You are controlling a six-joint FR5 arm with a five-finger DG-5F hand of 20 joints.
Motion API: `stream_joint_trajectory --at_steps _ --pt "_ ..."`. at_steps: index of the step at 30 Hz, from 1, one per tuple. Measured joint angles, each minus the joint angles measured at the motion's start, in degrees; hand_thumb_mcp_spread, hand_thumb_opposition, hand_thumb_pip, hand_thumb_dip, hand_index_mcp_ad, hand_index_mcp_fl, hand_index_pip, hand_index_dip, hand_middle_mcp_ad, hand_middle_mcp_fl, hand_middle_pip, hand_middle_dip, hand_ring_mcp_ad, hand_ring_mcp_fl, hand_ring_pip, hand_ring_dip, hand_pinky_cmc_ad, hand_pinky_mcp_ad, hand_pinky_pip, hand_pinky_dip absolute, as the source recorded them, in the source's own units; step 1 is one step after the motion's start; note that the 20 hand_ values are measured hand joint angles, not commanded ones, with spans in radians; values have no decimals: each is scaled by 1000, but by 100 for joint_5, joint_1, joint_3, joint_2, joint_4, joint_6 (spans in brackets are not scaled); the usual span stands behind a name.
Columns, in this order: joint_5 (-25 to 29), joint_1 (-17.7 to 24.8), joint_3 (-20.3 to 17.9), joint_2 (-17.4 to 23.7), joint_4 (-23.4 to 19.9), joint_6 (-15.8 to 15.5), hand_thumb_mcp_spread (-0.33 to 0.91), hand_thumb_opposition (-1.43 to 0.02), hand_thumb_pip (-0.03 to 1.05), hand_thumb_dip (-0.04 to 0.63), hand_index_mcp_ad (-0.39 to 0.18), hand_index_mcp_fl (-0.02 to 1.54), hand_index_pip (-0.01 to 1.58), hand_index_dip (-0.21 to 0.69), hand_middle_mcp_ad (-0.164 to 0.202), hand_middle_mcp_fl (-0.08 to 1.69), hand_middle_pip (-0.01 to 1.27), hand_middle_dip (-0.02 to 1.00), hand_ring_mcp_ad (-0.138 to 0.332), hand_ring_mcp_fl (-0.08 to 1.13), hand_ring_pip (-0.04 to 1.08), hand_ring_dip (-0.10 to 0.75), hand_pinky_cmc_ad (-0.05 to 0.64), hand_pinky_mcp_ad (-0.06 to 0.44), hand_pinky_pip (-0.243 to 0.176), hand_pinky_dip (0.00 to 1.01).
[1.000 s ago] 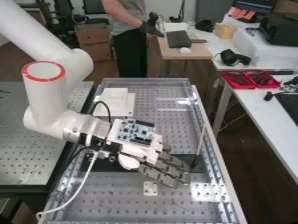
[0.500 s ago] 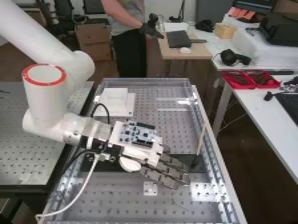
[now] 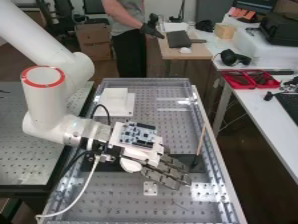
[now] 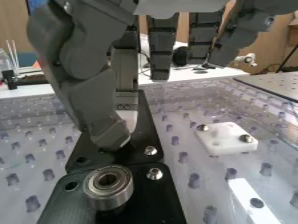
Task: Grab the pcb board and place it in the clear container
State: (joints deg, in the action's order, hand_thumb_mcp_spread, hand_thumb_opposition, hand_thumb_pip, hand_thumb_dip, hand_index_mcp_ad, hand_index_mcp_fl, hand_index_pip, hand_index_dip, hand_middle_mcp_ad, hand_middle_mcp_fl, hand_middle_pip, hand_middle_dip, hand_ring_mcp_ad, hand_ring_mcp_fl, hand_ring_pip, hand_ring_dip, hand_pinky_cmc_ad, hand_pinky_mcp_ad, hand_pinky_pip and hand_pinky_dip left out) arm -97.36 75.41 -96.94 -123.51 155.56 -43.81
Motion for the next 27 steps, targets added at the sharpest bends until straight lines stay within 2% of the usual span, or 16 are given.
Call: stream_joint_trajectory --at_steps 4,9,14,23,27 --pt "10 2 -6 -2 -19 21 581 -899 593 281 -99 428 1506 152 61 199 124 173 169 47 96 24 278 133 -42 192" --pt "26 5 -27 49 -44 93 583 -899 593 278 -99 428 1506 152 61 215 126 173 171 47 98 30 293 131 -42 195" --pt "44 13 -50 301 -51 184 583 -901 583 278 -99 438 1510 152 58 215 126 173 166 63 101 30 293 148 -42 195" --pt "18 104 -185 1145 101 314 583 -901 581 278 -99 438 1510 152 61 215 124 173 187 63 101 30 293 152 -45 195" --pt "-85 343 -396 1596 124 351 583 -901 581 278 -99 438 1510 152 58 218 126 173 185 61 98 30 293 164 -42 195"
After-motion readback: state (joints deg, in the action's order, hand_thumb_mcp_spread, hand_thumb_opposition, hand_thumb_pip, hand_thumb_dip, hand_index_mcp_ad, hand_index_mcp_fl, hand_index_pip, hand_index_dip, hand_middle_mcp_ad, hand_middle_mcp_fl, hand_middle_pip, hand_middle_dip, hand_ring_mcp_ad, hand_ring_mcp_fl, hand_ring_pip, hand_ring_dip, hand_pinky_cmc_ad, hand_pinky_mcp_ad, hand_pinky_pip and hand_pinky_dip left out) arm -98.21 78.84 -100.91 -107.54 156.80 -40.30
